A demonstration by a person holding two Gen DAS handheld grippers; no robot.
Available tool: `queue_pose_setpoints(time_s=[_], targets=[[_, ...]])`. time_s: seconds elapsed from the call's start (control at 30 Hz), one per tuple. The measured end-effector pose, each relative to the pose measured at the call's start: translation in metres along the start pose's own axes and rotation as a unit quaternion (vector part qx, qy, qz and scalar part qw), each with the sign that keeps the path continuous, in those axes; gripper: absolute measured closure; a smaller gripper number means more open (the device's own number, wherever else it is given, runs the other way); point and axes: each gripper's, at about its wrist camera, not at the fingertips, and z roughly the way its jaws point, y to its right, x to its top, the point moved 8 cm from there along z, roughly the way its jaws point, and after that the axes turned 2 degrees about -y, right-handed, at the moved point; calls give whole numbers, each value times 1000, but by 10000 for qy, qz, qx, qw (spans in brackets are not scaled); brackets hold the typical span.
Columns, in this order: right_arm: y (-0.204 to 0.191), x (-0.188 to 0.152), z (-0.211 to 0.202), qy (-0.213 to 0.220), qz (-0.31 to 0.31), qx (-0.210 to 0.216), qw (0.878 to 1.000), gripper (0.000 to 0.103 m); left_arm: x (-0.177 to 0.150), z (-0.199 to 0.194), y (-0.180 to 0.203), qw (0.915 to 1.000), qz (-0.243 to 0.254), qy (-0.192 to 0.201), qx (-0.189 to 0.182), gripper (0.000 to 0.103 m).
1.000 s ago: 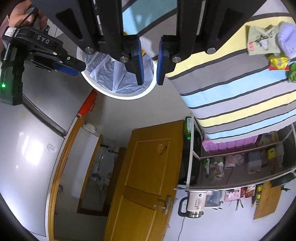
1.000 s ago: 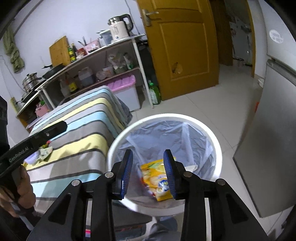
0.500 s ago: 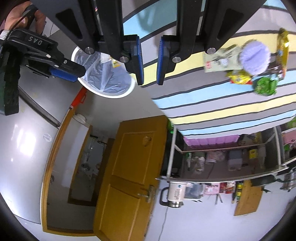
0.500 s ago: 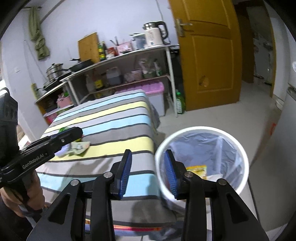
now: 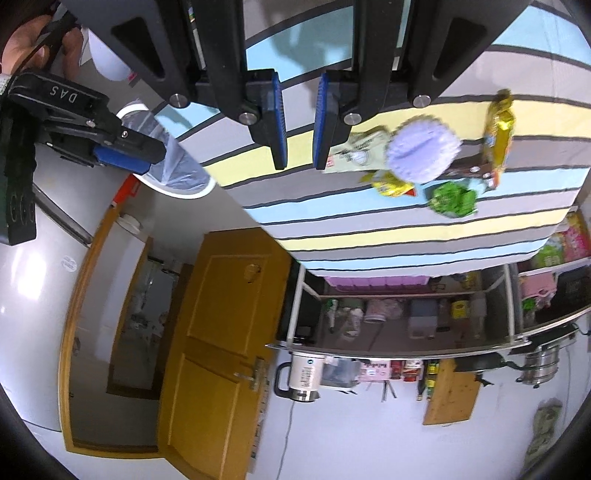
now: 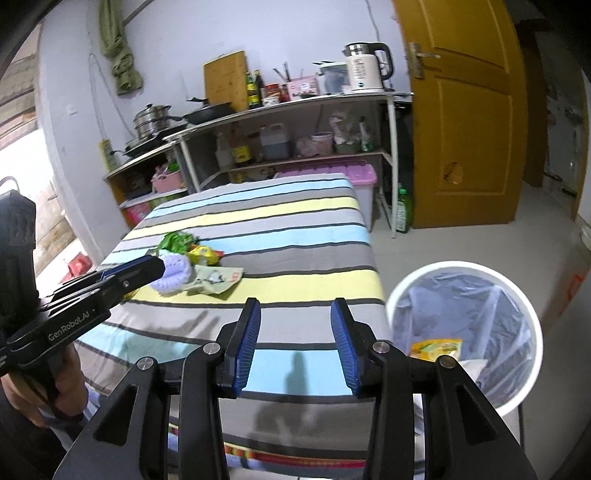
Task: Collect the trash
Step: 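Move both open tools back over the wrappers on the table, then grasp the orange ice-pop wrapper with the left tool while the right tool grasps the white foam net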
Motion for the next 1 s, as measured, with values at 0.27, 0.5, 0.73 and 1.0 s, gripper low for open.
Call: queue_pose_setpoints(time_s=[0.27,0.5,0.73,1.0], targets=[[-28,-3,21,-203,-165,273,9993,62,-18,-16,-44,9990,-227,-7,391,90],[-51,-1,43,-367,-352,494,9975,62,-25,-23,-85,9960,-399,1,805,90],[-74,5,63,-444,-608,632,9952,61,-21,-25,-125,9914,-588,39,1172,78],[-100,11,86,-571,-769,872,9916,54,-21,-10,-166,9863,-747,-151,1463,73]])
